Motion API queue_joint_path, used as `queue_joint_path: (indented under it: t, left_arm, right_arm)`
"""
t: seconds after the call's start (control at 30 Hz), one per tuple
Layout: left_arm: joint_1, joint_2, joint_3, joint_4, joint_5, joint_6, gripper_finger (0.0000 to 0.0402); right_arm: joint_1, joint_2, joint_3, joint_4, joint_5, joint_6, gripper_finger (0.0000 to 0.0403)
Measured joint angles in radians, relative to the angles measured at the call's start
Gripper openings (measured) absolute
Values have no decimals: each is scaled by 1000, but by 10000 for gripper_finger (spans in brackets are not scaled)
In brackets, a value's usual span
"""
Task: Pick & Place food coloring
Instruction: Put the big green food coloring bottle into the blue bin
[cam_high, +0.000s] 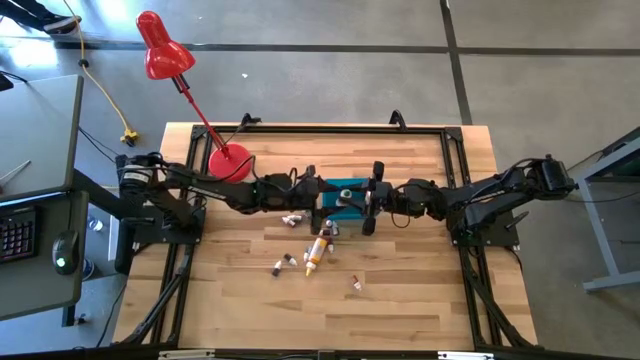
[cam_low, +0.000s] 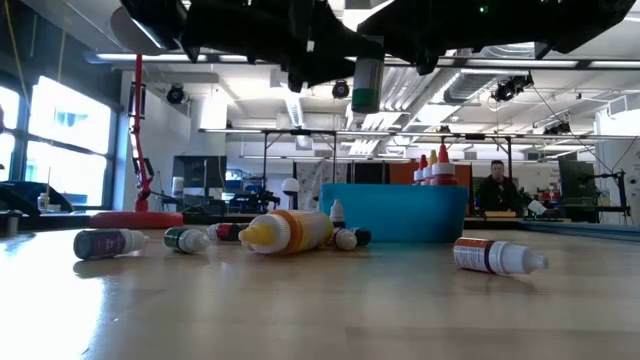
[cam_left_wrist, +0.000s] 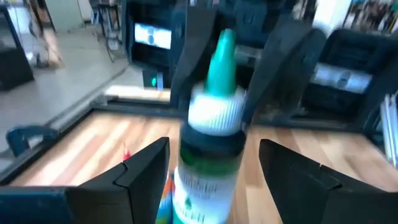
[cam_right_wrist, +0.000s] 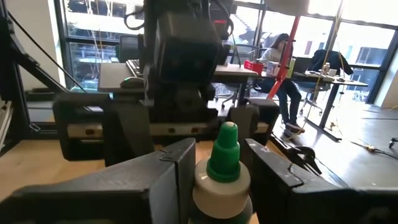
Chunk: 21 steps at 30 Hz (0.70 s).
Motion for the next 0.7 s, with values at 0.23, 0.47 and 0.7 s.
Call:
queue_joint_path:
  t: [0.23,0.47,0.7]
  left_arm:
    - [0,16,-2,37,-1,7,246]
    - [0,15,-1,59,-1,8,246]
    - [0,15,-1,57,-3,8,246]
  right_arm:
    - [0,0,0,6,-5,1,122]
    - [0,0,0,7,-7,1,111]
    - [0,0,0,7,-22,1,122]
